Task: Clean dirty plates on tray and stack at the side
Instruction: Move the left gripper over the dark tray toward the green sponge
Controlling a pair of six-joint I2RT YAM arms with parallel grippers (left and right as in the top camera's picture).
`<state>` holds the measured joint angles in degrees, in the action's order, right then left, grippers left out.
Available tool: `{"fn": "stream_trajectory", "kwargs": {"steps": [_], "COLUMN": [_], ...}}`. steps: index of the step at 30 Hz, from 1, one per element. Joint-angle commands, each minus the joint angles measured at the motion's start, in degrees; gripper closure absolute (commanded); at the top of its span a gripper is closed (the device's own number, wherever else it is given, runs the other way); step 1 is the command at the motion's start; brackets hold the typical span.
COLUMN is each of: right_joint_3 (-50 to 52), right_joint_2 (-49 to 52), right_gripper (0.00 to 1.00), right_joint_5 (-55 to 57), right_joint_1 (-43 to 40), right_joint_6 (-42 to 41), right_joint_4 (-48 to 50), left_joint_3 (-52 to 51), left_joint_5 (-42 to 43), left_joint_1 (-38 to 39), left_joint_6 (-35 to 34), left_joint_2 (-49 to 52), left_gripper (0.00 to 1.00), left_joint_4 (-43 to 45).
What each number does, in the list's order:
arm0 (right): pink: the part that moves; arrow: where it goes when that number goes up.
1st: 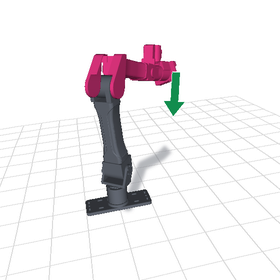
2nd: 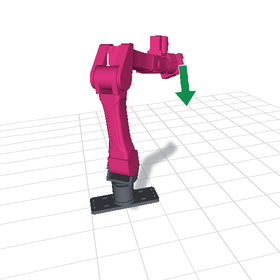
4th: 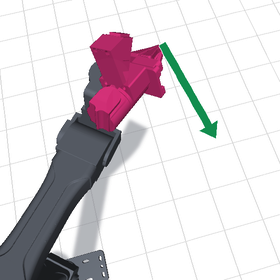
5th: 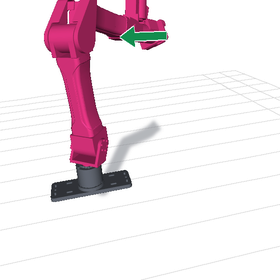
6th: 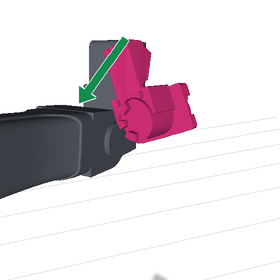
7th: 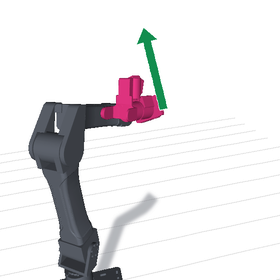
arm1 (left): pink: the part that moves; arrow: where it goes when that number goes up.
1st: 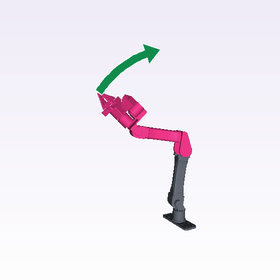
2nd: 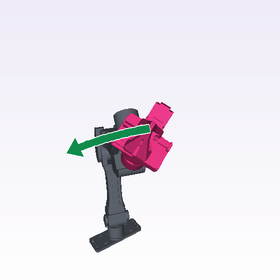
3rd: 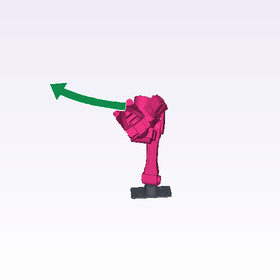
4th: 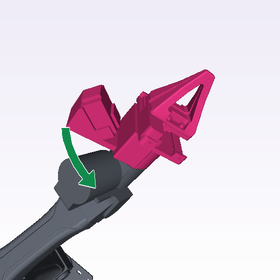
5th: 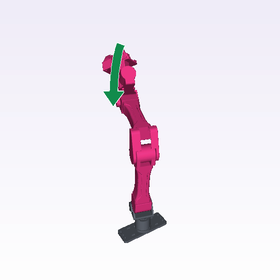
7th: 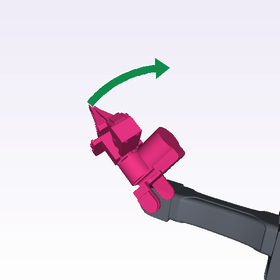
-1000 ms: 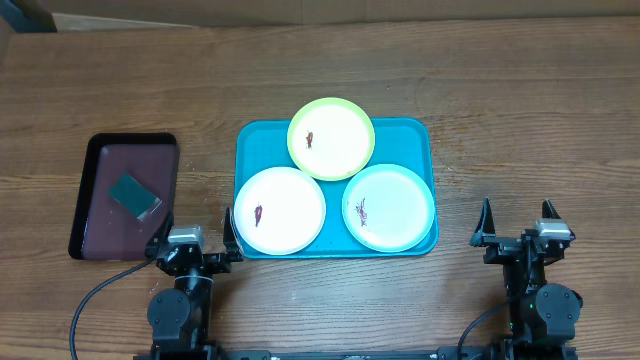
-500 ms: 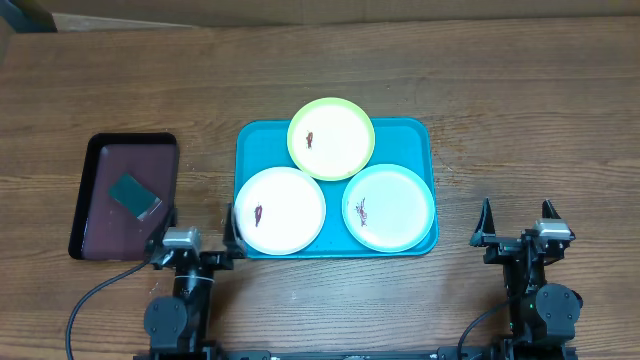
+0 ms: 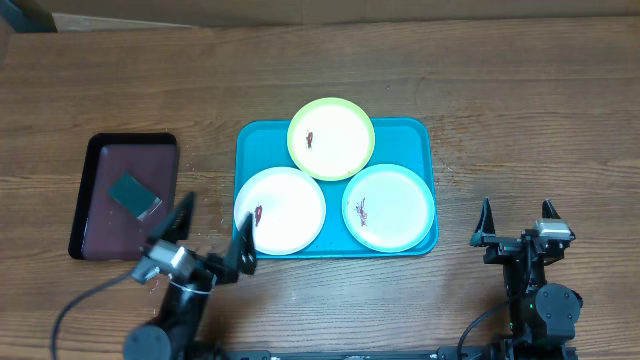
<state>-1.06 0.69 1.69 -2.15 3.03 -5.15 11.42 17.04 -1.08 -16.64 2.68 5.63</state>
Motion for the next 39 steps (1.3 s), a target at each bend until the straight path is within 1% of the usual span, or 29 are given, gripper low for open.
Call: {"fn": "stream_trajectory", "kwargs": {"steps": [1, 3, 7, 10, 14, 17, 19, 21, 25, 28, 31, 34, 39], "right_joint_3": [0.61, 0.61, 0.61, 0.61, 0.61, 0.61, 0.61, 0.61, 0.61, 0.61, 0.61, 0.61, 0.61], "right_joint_2": [-0.5, -0.5, -0.5, -0.52, -0.5, -0.52, -0.52, -0.52, -0.5, -0.52, -0.52, -0.52, -0.52], "right_gripper": [0.0, 0.0, 0.0, 0.0, 0.0, 0.0, 0.0, 0.0, 0.0, 0.0, 0.0, 0.0, 0.0], "right_joint_5": [-0.07, -0.07, -0.07, -0.07, -0.07, -0.07, -0.07, -0.07, -0.07, -0.07, -0.07, -0.07, -0.07], "right_joint_1": [0.33, 0.33, 0.33, 0.33, 0.33, 0.33, 0.33, 0.33, 0.33, 0.33, 0.33, 0.33, 0.33], "right_joint_6": [0.02, 0.02, 0.02, 0.02, 0.02, 0.02, 0.02, 0.04, 0.02, 0.02, 0.02, 0.02, 0.02], "right_joint_4": [0.39, 0.39, 0.39, 0.39, 0.39, 0.39, 0.39, 0.39, 0.39, 0.39, 0.39, 0.39, 0.39], "left_joint_3": [11.76, 17.99, 29.35, 38.16, 49.07, 55.19, 57.44, 58.1, 58.1, 58.07, 58.07, 58.07, 58.07], "left_joint_5": [-20.61, -25.94, -31.54, -37.44, -42.97, -43.19, -41.88, -37.83, -25.9, -17.73, -8.48, -6.47, -4.31], "left_joint_1": [0.35, 0.35, 0.35, 0.07, -4.09, -9.33, -12.63, -15.82, -23.02, -28.65, -32.87, -34.6, -34.42], "left_joint_6": [10.95, 12.2, 11.52, 11.56, 12.76, 12.26, 10.01, 8.48, 5.88, 1.36, -0.13, -0.11, -0.2], "left_joint_2": [6.23, 12.07, 24.63, 35.95, 52.15, 61.44, 65.88, 69.53, 74.34, 76.67, 79.34, 81.88, 85.48], "left_gripper": [0.0, 0.0, 0.0, 0.0, 0.0, 0.0, 0.0, 0.0, 0.0, 0.0, 0.0, 0.0, 0.0], "left_joint_4": [-8.55, -12.13, -16.74, -23.39, -31.78, -36.76, -39.08, -40.02, -42.88, -45.35, -45.51, -46.05, -47.39]}}
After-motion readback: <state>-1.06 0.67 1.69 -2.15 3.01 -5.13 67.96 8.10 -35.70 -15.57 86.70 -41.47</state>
